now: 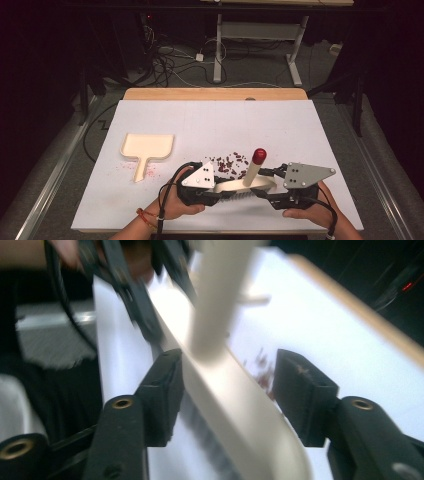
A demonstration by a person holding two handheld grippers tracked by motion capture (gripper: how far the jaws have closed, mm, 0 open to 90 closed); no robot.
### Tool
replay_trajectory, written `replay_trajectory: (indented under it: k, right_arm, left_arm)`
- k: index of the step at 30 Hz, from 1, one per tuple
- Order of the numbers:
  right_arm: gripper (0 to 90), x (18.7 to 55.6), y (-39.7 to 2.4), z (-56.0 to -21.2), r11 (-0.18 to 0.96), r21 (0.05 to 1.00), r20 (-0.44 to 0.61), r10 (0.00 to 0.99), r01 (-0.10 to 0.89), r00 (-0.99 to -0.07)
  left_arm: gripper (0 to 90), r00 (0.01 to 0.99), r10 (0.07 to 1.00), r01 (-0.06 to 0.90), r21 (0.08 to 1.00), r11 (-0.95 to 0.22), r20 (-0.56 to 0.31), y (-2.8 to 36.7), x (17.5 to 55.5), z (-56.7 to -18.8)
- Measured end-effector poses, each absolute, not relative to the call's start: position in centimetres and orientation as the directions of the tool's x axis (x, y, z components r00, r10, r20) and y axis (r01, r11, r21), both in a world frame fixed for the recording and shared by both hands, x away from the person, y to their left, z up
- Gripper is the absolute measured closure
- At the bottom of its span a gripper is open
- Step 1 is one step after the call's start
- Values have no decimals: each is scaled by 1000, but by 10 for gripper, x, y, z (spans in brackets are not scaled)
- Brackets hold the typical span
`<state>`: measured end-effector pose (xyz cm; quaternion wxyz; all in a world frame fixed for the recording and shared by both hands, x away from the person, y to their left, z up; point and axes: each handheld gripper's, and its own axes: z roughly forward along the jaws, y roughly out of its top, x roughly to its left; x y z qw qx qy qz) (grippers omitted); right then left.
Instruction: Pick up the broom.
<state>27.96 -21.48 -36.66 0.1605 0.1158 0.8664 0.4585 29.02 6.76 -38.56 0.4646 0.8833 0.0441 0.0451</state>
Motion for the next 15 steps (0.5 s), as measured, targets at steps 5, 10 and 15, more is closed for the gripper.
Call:
replay_trajectory:
  k: [5,10,15]
  right_arm:
    - [502,287,-214,-387,632,773,-56,151,53,-987]
    - [643,290,-205,-398,645,764,-31,96,38,-995]
    - [673,290,-202,-398,626,778,-46,148,57,-988]
  left_arm:
    - [661,999,42,4,816,-578,26,64,289,-387]
    - [657,1000,1,-25,796,-605,32,62,289,-390]
    - [502,980,145,-15,783,-621,133,67,288,-389]
